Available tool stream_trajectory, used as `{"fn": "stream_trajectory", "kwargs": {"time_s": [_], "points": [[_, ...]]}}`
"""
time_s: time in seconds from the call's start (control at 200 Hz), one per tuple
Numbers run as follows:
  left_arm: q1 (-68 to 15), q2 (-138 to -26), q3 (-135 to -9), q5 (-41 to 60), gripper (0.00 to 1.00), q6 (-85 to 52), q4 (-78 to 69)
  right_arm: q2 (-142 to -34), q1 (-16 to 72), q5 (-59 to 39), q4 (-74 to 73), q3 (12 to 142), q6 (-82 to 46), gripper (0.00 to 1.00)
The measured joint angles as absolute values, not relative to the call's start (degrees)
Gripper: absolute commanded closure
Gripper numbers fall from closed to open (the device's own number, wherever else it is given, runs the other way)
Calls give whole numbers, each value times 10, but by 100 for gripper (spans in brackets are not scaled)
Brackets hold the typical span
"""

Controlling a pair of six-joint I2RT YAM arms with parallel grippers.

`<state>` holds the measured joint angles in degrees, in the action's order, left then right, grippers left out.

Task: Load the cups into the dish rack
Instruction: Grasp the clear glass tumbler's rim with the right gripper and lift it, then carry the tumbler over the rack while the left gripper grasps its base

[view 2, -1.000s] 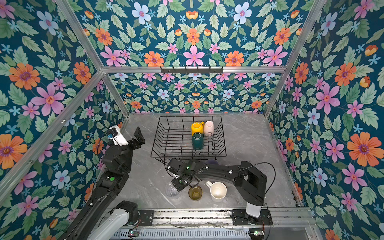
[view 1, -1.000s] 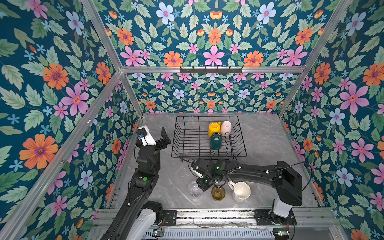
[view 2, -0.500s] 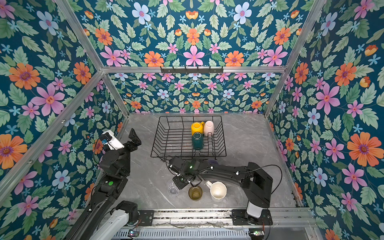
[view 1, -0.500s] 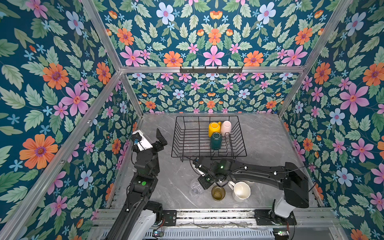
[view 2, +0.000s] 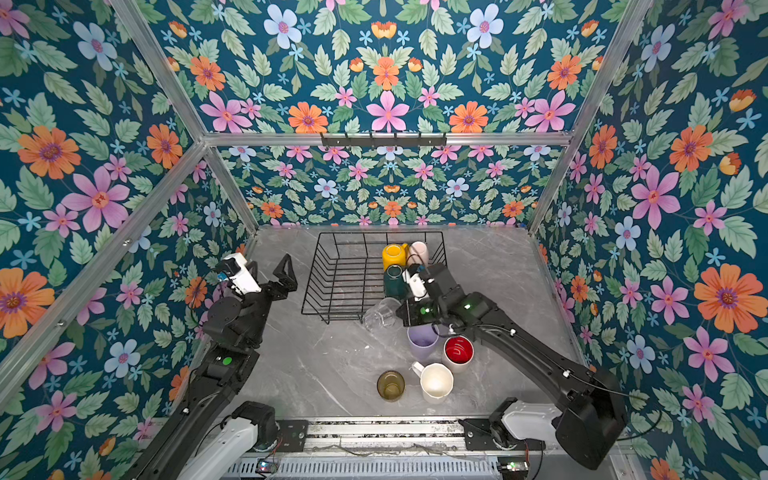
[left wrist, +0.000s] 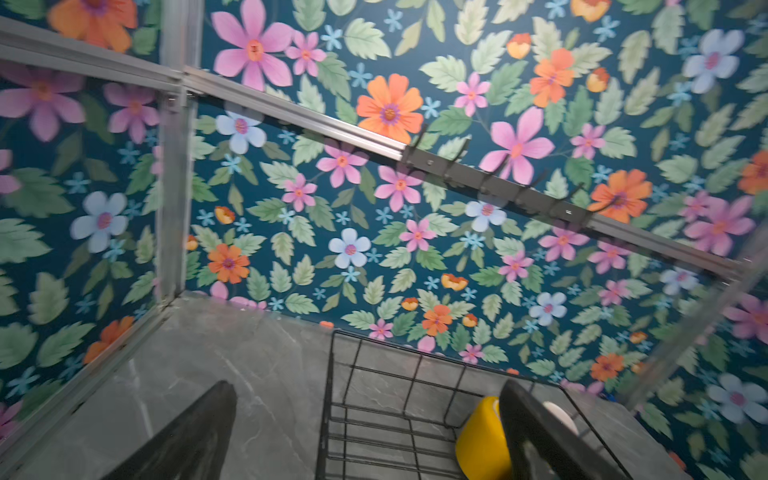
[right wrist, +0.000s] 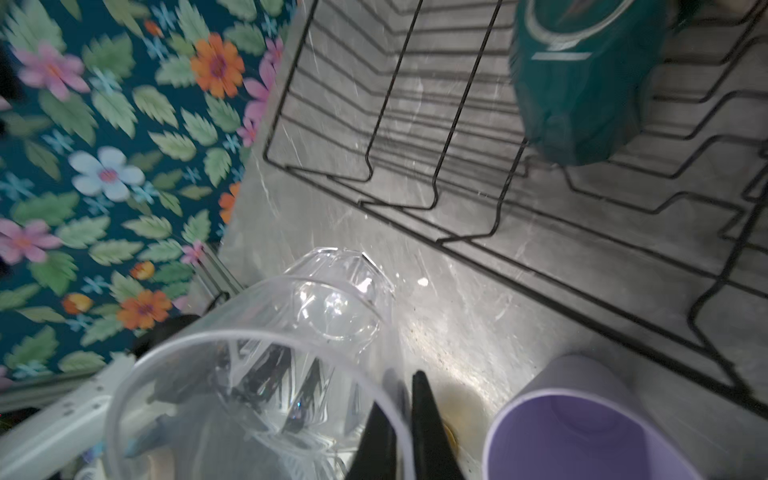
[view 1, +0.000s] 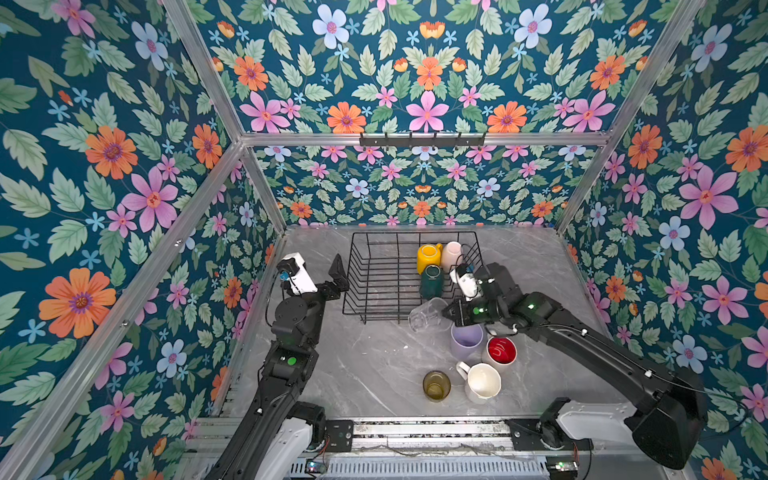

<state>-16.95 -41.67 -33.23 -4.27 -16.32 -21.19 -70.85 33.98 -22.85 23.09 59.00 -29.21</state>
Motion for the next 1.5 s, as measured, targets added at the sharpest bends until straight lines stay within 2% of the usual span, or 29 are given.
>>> {"fn": "stream_trajectory", "kwargs": {"time_s": [0.26, 0.45, 0.605, 0.94, 1.5], "points": [[-170, -489, -345, 252, 0, -149, -293, -696, 192, -383, 79, 562, -390, 100], [-170, -556, -365, 450, 1, -181, -362, -709, 174, -452, 6, 582, -430, 100], [-170, -582, -364, 542, 0, -223, -424, -732, 173, -496, -52, 592, -457, 100], [-170, -594, -366, 599, 1, -254, -467, -762, 251, -558, -69, 659, -428, 100], [-172, -594, -373, 645, 0, -280, -496, -797, 278, -579, -69, 669, -418, 100]]}}
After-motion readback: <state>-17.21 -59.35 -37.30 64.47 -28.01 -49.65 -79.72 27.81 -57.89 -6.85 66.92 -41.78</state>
